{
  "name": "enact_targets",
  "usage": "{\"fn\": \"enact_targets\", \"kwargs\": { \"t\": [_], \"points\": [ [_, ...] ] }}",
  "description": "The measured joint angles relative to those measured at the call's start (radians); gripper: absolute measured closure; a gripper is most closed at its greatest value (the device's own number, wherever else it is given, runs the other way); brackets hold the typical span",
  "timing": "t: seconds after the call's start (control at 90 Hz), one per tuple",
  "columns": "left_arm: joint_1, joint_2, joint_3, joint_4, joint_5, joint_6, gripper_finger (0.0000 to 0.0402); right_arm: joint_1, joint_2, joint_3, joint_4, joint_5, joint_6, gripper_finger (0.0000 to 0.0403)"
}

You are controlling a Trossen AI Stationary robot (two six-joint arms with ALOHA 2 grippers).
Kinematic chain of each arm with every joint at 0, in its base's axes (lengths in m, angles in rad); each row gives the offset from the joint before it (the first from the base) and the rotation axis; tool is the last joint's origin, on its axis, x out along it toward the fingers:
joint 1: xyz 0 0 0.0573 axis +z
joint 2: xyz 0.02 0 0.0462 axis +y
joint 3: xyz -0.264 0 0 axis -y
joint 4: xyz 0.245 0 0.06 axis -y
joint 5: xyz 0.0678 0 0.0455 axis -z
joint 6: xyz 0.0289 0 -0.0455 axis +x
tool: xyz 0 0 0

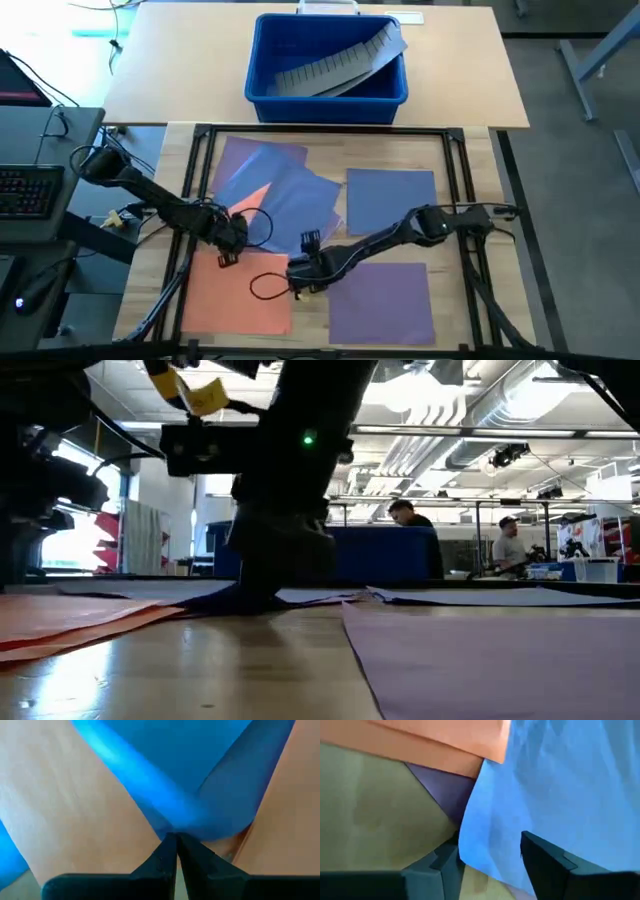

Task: Organize paper
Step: Stack the blue paper on top of the blue paper

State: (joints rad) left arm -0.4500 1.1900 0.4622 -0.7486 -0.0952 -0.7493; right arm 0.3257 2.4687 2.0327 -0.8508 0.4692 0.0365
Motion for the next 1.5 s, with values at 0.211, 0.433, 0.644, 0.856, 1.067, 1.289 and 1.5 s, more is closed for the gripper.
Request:
{"fn": "enact_targets", "kwargs": {
  "t": [0.211, 0.433, 0.644, 0.856, 1.067, 1.289, 1.5],
  "points": [
    [0.000, 0.000, 0.000, -0.002, 0.000, 0.002, 0.0401, -0.012, -0.004, 0.016, -0.023, -0.007, 0.047, 0.0362],
    [0.000, 0.003, 0.031, -0.127, -0.066, -0.023, 0.0401, -0.013, -0.013, 0.266, -0.254, -0.026, 0.200, 0.0401],
    [0.000, 0.002, 0.032, -0.155, -0.124, -0.056, 0.0401, -0.027, -0.205, 0.212, -0.394, -0.076, 0.527, 0.0403],
    [0.000, 0.002, 0.033, -0.147, -0.189, -0.069, 0.0401, -0.044, -0.379, 0.196, -0.661, 0.178, 1.037, 0.0403],
    [0.000, 0.000, 0.035, -0.103, -0.199, -0.069, 0.0401, -0.132, -0.619, 0.010, -0.716, 0.359, 1.527, 0.0403],
    [0.000, 0.000, 0.035, -0.067, -0.174, -0.079, 0.0401, -0.278, -0.986, -0.471, -0.722, 0.334, 1.847, 0.0403],
    [0.000, -0.002, 0.036, -0.058, -0.139, -0.105, 0.0401, -0.280, -1.289, -0.926, -0.696, 0.164, 2.119, 0.0403]
  ]
}}
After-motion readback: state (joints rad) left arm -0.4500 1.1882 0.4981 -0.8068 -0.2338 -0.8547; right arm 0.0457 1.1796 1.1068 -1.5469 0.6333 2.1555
